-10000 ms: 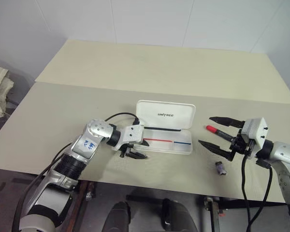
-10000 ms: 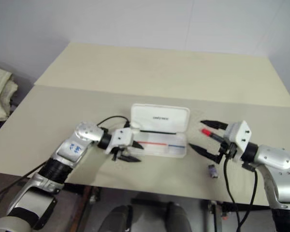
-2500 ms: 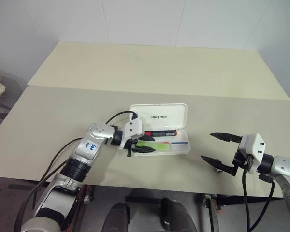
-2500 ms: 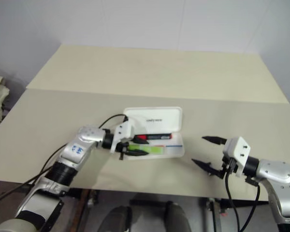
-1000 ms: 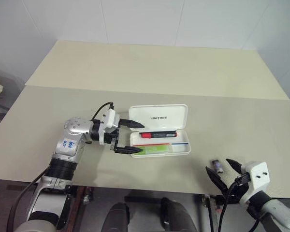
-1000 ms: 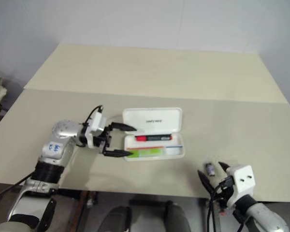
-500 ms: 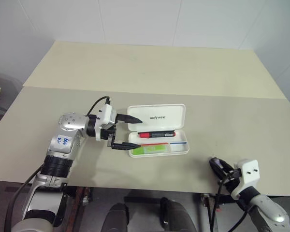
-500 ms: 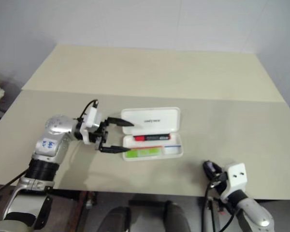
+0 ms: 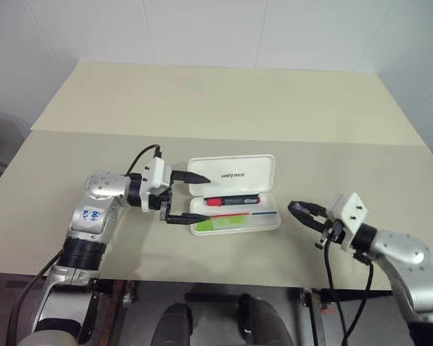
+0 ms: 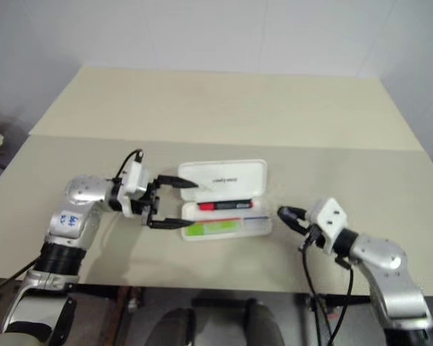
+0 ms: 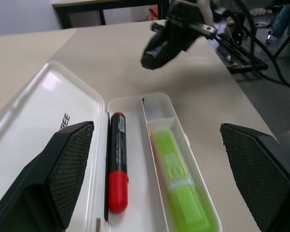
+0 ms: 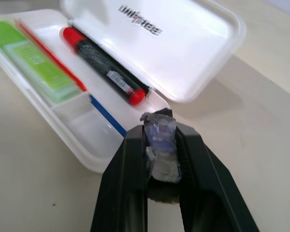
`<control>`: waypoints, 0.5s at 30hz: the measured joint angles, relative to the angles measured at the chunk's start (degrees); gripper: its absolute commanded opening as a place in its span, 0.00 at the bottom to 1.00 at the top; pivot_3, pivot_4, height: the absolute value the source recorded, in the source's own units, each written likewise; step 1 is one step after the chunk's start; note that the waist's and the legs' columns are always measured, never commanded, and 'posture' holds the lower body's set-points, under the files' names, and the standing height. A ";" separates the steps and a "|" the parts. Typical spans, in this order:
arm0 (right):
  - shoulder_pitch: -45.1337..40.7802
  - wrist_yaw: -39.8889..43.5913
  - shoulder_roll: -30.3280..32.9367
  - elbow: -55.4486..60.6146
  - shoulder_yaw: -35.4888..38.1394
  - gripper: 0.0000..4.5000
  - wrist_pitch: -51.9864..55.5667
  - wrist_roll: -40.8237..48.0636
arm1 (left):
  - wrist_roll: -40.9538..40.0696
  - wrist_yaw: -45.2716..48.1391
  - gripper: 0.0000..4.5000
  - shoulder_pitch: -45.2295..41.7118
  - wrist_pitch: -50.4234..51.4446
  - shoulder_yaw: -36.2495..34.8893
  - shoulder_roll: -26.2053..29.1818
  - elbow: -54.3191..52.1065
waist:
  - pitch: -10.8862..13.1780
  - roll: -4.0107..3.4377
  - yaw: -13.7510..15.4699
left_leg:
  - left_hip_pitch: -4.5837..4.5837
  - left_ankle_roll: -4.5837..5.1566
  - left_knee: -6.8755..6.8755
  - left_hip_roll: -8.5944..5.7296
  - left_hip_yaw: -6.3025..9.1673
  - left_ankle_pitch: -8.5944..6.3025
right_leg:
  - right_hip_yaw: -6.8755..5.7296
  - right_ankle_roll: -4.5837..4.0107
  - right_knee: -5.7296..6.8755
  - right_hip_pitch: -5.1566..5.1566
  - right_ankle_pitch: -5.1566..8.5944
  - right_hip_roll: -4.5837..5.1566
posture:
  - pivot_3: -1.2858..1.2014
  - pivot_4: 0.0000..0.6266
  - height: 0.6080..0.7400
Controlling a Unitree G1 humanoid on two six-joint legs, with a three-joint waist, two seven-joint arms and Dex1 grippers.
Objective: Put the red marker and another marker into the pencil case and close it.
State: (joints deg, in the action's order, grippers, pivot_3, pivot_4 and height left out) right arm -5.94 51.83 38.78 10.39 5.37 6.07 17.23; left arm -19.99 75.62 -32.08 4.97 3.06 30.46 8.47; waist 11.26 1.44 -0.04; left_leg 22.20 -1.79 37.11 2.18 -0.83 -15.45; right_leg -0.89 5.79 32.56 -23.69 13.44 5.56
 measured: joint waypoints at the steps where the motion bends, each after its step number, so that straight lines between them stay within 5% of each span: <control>1: -3.16 2.29 0.57 -2.07 -0.95 0.09 -0.51 0.03 | 0.00 -0.33 1.00 0.36 0.03 -0.06 0.09 -0.67 | 0.00 0.00 -0.01 | 0.00 0.00 0.00 0.00 0.00 0.00 | 0.01 0.02 0.02 0.00 -0.01 0.00 | 0.52 0.24 1.00; 15: -23.67 26.03 -0.26 -27.90 -11.97 0.09 -15.38 -2.69 | -0.92 -4.47 1.00 6.89 2.86 -1.95 3.68 -9.16 | 0.01 -0.01 -0.16 | -0.05 -0.06 -0.02 0.01 0.06 -0.05 | 0.02 0.27 0.45 -0.11 -0.11 -0.03 | 0.52 0.24 1.00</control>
State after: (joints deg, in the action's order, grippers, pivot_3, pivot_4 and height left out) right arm -29.62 77.86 38.52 -17.51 -6.60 -9.30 14.54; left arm -20.90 71.14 -25.19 7.84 1.11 34.14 -0.69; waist 11.27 1.43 -0.20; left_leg 22.16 -1.85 37.09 2.19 -0.77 -15.49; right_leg -0.86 6.06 33.02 -23.80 13.33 5.53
